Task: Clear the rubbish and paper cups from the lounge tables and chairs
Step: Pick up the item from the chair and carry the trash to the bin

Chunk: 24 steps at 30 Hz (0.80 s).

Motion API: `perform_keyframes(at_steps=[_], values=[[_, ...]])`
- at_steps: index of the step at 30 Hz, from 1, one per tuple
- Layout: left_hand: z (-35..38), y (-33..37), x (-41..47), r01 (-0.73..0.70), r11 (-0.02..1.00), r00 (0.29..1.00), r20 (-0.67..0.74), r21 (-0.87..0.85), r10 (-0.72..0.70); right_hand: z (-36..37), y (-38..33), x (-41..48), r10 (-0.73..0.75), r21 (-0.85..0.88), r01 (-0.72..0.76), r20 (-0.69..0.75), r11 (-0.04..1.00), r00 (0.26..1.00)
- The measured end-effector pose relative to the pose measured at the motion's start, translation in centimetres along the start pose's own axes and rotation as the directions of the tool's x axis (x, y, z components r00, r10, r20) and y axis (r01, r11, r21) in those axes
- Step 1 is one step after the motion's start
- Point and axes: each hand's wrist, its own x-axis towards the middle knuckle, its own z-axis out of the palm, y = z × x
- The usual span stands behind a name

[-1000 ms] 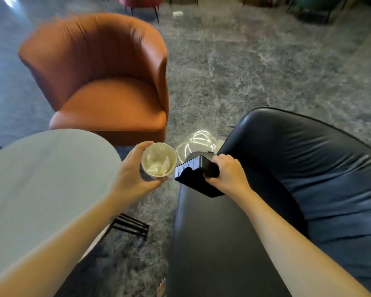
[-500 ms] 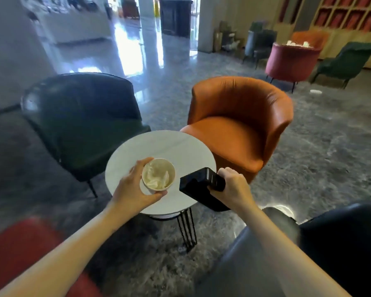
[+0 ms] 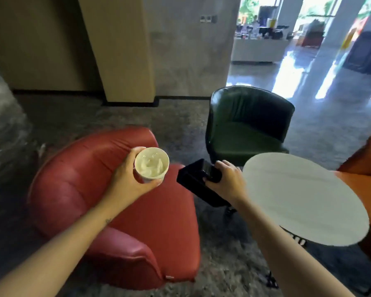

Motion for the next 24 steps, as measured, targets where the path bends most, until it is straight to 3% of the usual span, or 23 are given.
perform_keyframes(at_steps=[5,12,20,24], values=[[-14.7,-4.1,-8.8,0.158,0.978,0.973,-0.187,0.136,-0.131,6.5,-16.0,-0.5,-0.239,0.165,0.229,0.046,0.959,0.970],[-35.5,-7.5,-27.8,0.417,0.879,0.847,-0.450,0.233,-0.282,15.8,-41.5,-10.4,-0.537,0.404,0.435,0.181,0.804,0.824],[-51.5,-8.1,-46.0,0.652,0.725,0.612,-0.717,0.220,-0.334,24.1,-65.2,-22.0,-0.830,0.608,0.595,0.213,0.526,0.516],[-56.9,-8.9,-53.8,0.774,0.618,0.430,-0.830,0.135,-0.357,28.5,-75.7,-27.7,-0.919,0.692,0.610,0.230,0.386,0.320]])
